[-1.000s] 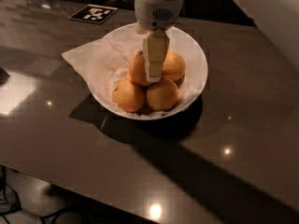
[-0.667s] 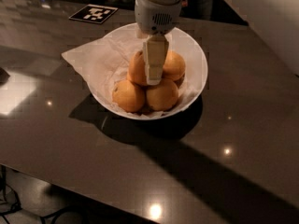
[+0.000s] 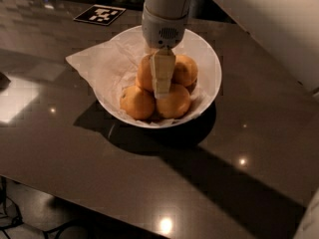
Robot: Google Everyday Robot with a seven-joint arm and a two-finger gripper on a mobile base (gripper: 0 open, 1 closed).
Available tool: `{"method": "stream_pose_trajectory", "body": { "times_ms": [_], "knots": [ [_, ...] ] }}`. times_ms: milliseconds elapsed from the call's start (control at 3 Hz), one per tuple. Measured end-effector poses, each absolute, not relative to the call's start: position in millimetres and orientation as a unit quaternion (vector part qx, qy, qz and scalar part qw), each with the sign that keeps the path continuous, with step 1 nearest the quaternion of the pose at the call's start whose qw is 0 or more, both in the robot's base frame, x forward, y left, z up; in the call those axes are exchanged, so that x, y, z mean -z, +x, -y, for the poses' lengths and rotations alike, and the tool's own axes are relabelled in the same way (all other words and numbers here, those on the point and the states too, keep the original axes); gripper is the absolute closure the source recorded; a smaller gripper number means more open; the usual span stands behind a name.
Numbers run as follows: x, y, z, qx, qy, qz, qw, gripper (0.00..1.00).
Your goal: Pick orange from white bowl
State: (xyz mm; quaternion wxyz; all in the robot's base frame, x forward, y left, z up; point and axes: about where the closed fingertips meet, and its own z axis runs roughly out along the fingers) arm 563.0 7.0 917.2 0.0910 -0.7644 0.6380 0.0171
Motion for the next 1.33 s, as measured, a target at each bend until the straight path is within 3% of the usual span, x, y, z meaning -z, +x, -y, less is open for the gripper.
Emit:
{"method": "stream_pose_trajectory", "body": {
  "times_ms": [333, 1333],
  "knots": [
    [-916.9, 563.1, -7.0, -0.017, -0.764, -0.638, 0.091, 0.32],
    [-916.9, 563.2, -7.1, -0.017, -0.764, -0.638, 0.091, 0.99]
  ]
}}
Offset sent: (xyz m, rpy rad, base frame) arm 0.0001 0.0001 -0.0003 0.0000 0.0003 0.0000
